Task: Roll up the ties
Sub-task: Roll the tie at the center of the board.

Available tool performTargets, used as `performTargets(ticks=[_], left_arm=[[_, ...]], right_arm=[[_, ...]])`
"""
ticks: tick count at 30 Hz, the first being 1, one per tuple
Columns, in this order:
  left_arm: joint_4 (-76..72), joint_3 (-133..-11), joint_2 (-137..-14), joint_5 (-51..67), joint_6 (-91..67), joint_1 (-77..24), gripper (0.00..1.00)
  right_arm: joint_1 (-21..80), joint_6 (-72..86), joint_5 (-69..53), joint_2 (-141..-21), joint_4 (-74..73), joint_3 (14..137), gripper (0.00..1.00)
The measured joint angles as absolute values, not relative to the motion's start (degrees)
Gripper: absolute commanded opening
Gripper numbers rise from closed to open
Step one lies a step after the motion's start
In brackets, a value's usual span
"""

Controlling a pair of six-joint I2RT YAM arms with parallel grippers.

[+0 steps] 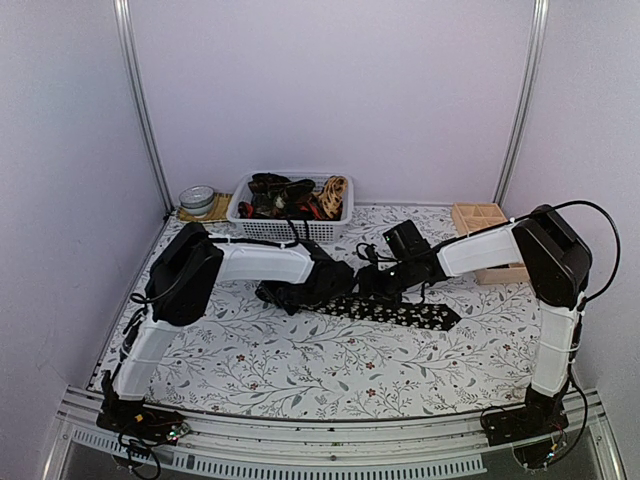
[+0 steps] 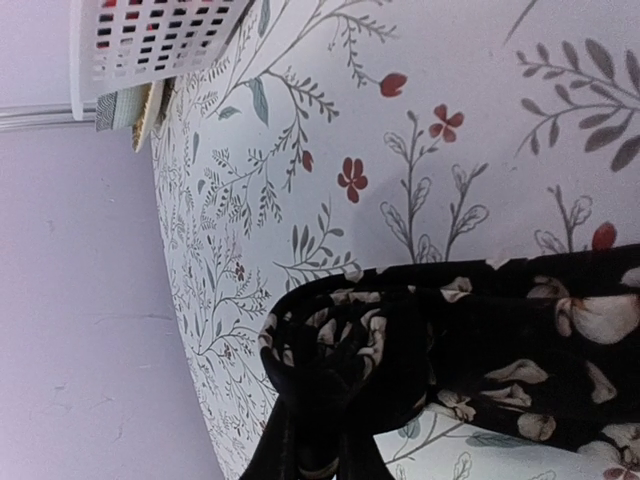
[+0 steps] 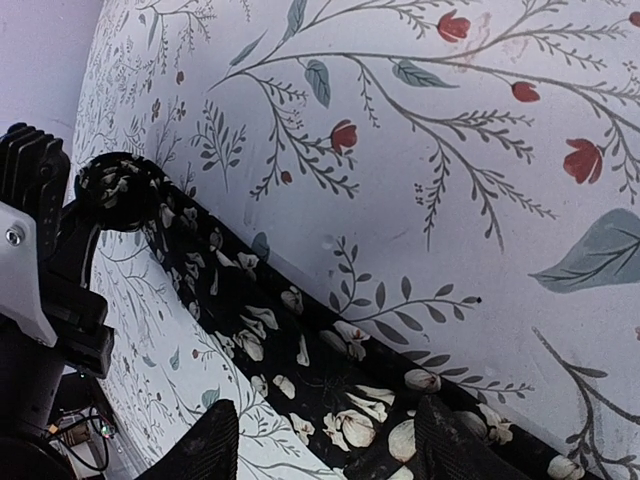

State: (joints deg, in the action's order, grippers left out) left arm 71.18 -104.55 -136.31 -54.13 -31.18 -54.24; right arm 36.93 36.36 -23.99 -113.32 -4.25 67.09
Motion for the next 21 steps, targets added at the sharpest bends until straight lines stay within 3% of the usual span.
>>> performTargets(ticks=[9,21], left_arm=[[72.75,-106.52,-138.50,-55.59,-30.94,-55.88,0.03],[67.79,-106.76,-138.56,-50.92,-26.30,-56.12,0.21]], right_arm=[[36.67,36.75,-24.62,-113.32,-4.23,67.09,0.60],[36.32,37.41,-25.26,-113.32,-3.95,67.09,0.63]])
